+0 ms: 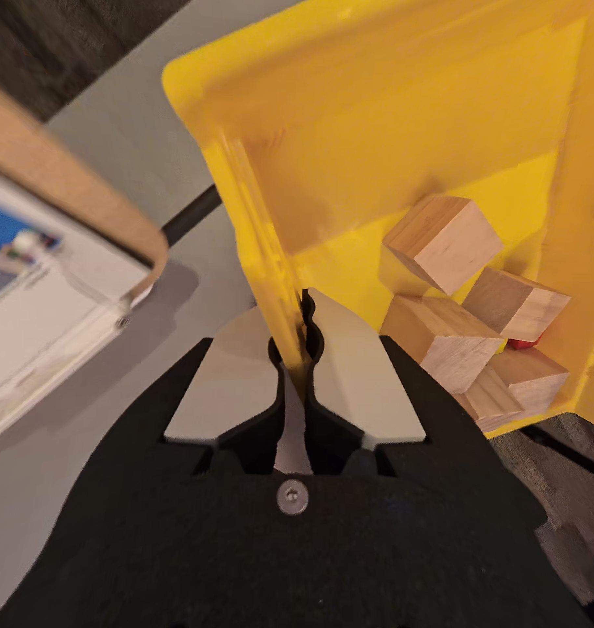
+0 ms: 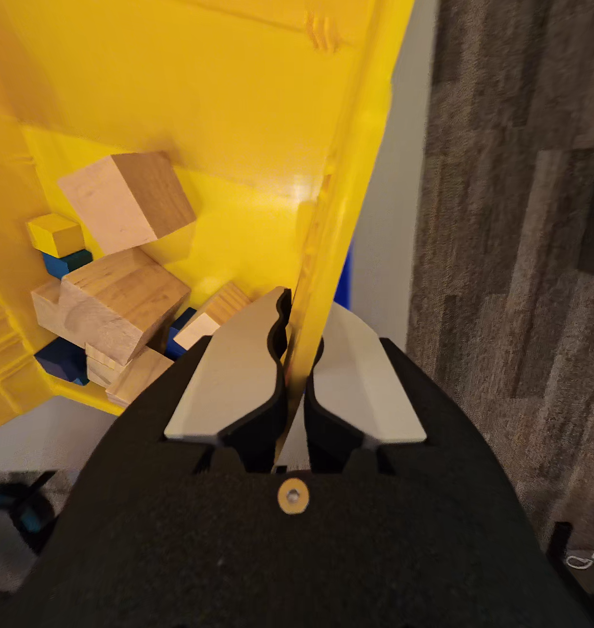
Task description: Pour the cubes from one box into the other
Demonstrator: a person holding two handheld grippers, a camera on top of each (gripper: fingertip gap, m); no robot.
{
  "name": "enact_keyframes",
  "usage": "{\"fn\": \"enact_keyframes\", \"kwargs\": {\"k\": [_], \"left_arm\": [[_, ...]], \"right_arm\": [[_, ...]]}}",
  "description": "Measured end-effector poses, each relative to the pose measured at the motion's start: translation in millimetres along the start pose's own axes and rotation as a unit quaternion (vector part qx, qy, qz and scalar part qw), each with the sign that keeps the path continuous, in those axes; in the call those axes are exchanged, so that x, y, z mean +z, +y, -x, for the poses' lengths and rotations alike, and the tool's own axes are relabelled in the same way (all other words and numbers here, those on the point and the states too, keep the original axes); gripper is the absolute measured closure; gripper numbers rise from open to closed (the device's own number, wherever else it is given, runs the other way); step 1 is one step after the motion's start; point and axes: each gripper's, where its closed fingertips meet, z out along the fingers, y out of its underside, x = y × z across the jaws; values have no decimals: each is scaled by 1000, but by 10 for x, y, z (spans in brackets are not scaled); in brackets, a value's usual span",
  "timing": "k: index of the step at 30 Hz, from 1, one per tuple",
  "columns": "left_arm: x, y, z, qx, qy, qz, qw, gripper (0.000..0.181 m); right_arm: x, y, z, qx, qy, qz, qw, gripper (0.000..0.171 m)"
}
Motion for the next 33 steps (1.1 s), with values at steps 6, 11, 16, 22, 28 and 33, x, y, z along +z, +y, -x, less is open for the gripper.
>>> {"fn": "enact_keyframes", "kwargs": {"k": [6,11,16,22,28,33], "left_arm": [[466,-695,-734,41,54,-55,996,176],[766,-936,-824,61,64,-105,991,175],[846,-965,-562,27,106,-144,983,177],[852,-895,-378,2,141,-204,969,176],[793,-775,-383,-14,183,-261,948,177],[746,-673,-392,12,214,-294,931,176]], "right_arm": [[-136,-95,-989,29,81,-61,994,165],[-53,-171,-1203,46,134,-93,985,165],[59,-236,-950,17,174,-109,978,164],[64,-264,-717,25,221,-147,964,165],[-108,-143,-532,62,288,-248,923,166],[-161,63,-351,93,321,-311,889,166]]}}
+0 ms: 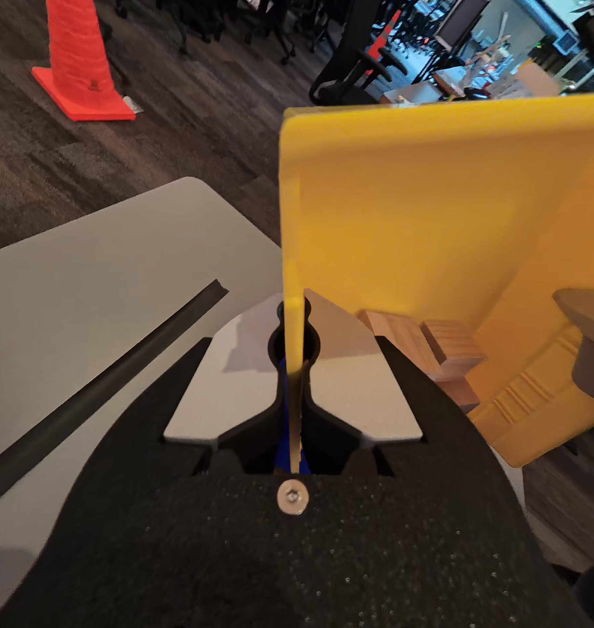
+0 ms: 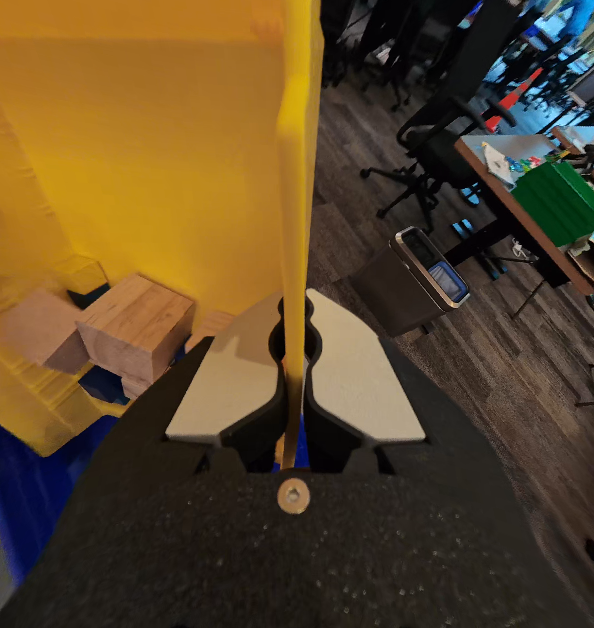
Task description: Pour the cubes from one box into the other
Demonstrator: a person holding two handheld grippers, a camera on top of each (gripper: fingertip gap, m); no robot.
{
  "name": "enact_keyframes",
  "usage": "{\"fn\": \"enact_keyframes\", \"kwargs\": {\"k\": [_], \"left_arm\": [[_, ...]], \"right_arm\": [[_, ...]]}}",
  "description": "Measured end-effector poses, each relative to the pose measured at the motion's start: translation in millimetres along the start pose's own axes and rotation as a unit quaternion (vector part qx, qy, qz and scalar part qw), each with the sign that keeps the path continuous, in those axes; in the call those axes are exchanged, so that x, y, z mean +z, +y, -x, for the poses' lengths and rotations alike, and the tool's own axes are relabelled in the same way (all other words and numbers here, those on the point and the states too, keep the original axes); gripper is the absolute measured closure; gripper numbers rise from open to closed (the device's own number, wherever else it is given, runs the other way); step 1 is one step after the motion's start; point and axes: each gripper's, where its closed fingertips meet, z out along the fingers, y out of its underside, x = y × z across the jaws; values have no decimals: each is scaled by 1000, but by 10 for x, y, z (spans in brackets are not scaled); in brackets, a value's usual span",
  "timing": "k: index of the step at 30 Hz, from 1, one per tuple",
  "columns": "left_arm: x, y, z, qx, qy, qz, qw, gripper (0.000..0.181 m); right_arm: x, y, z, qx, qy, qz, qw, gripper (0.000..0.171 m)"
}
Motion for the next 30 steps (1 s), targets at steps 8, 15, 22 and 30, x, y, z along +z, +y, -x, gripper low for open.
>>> {"fn": "enact_keyframes", "kwargs": {"k": [8,15,22,30], "left_arm": [[-38,58,-177,95,52,-49,993,176],[-120,-30,-372,128,98,-130,978,177],[-217,36,-530,159,123,-181,963,177],[-273,88,-546,164,151,-217,950,176]], "right_arm": [[-222,315,-45,73,62,-94,991,167],[-478,282,-150,97,110,-193,970,167],[-661,456,-203,114,142,-236,954,167],[-785,465,-192,85,170,-272,943,167]]}}
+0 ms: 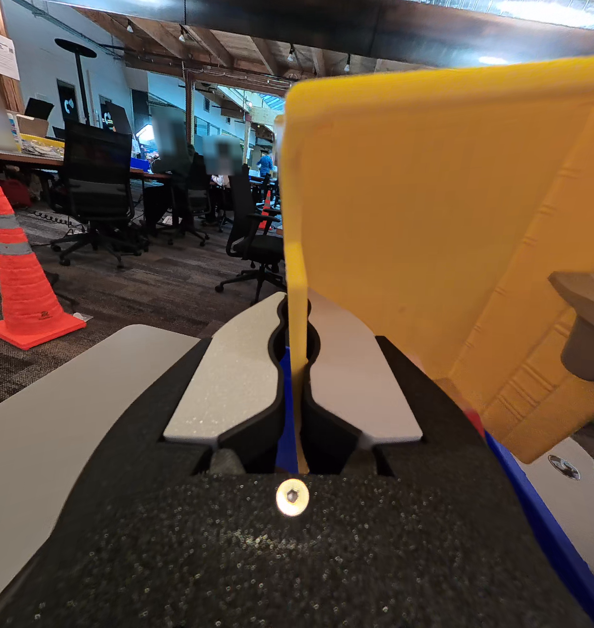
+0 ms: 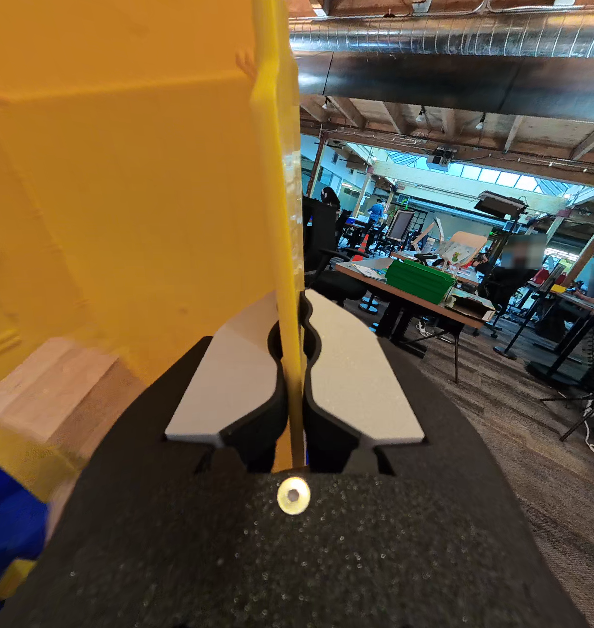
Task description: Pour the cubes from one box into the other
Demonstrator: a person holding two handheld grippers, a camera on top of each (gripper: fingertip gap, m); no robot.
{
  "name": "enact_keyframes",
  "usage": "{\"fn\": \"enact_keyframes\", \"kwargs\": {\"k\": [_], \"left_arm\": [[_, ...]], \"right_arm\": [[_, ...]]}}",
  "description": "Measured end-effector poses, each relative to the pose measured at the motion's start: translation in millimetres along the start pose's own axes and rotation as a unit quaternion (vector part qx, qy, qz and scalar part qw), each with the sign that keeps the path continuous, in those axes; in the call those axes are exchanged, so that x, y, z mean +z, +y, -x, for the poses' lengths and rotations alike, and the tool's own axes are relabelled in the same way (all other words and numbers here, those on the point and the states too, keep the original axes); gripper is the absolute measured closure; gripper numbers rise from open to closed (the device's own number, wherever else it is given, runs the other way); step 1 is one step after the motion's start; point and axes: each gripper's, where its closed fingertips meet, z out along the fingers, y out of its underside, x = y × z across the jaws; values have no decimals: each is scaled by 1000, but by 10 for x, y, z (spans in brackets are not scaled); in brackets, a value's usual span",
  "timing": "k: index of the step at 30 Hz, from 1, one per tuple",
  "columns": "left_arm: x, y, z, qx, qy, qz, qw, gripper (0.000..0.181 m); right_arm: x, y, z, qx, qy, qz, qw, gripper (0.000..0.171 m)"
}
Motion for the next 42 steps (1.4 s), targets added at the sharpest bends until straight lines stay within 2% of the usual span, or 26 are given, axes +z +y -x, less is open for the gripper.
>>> {"fn": "enact_keyframes", "kwargs": {"k": [5,13,22,26,30,33,36,39,42], "left_arm": [[9,-152,-17,-3,8,-18,1000,176],[165,-234,-52,-2,10,-27,1000,177],[227,-703,-387,52,8,-44,998,177],[221,-983,-681,98,-21,-2,995,177],[121,-1315,-918,133,-89,57,986,177],[-97,-1580,-941,133,-155,99,974,177],[-542,-1886,-873,128,-234,137,954,176],[-1232,-2170,-799,149,-323,203,912,176],[-2108,-2354,-754,144,-403,269,863,176]], "right_arm": [[0,-159,-25,-10,4,-19,1000,167],[65,-124,-103,-5,12,-10,1000,167],[85,-383,-429,42,11,-27,999,167],[119,-568,-711,64,-24,-4,998,166],[171,-758,-869,99,-81,41,991,166],[164,-938,-756,118,-142,87,979,166],[15,-1155,-430,126,-226,136,956,166],[-338,-1366,54,112,-324,181,922,165],[-893,-1596,575,98,-413,213,880,165]]}}
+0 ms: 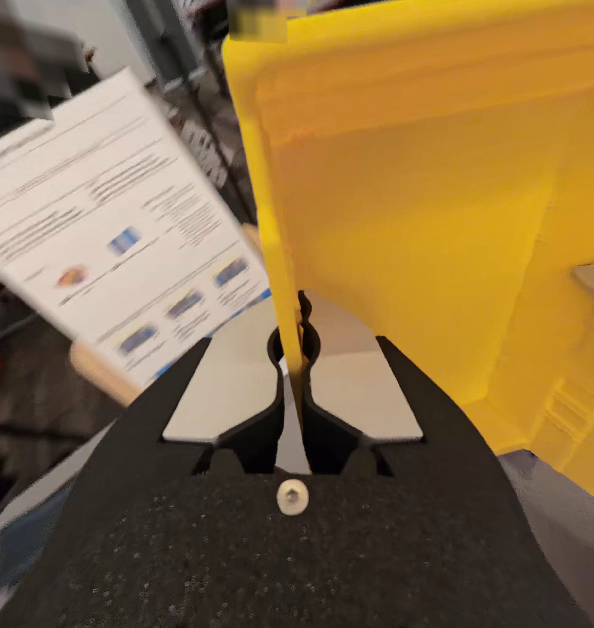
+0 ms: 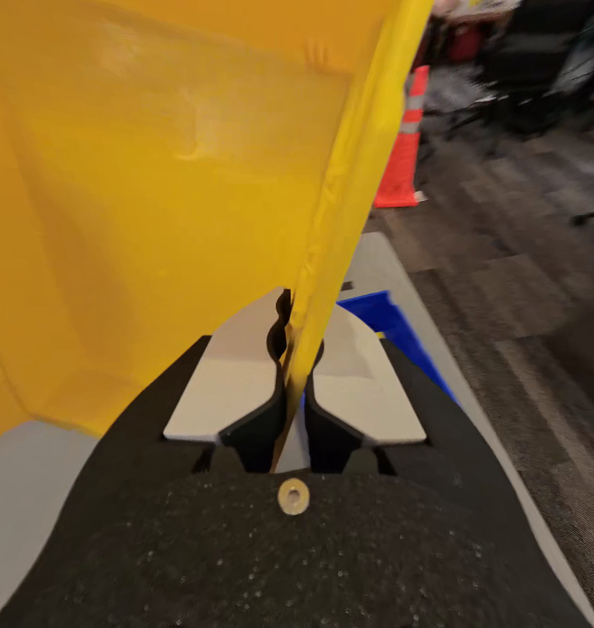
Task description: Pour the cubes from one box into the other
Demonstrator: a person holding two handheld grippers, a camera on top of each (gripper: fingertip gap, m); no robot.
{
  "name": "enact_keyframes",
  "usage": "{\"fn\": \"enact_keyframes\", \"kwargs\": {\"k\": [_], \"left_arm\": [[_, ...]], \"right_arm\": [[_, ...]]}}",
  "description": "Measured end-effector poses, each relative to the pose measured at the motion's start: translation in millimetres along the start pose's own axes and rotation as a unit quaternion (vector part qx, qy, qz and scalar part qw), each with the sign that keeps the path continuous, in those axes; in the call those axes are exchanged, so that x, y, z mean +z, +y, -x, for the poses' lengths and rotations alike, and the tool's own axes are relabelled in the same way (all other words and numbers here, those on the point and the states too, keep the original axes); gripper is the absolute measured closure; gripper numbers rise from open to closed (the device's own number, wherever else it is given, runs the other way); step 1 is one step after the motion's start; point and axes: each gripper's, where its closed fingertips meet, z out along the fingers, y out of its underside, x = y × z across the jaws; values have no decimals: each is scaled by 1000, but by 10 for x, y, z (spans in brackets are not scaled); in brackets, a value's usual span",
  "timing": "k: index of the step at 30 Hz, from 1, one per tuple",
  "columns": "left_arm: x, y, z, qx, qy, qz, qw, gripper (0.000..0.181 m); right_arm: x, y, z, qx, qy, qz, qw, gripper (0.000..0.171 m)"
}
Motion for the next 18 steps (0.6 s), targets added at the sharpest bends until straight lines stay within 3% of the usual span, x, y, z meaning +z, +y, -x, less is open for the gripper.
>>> {"fn": "enact_keyframes", "kwargs": {"k": [5,10,14,18], "left_arm": [[-950,894,1050,-83,-77,113,987,176],[-1656,2220,1781,-149,-116,244,951,176],[-1764,3150,2032,-216,-101,299,924,176],[-1507,3836,2162,-235,-80,354,902,175]], "right_arm": [[-144,251,1490,-49,-126,77,988,165],[-254,917,2775,-145,-208,197,947,164],[-98,1465,3358,-198,-228,276,912,164],[205,2020,3625,-216,-233,355,879,164]]}}
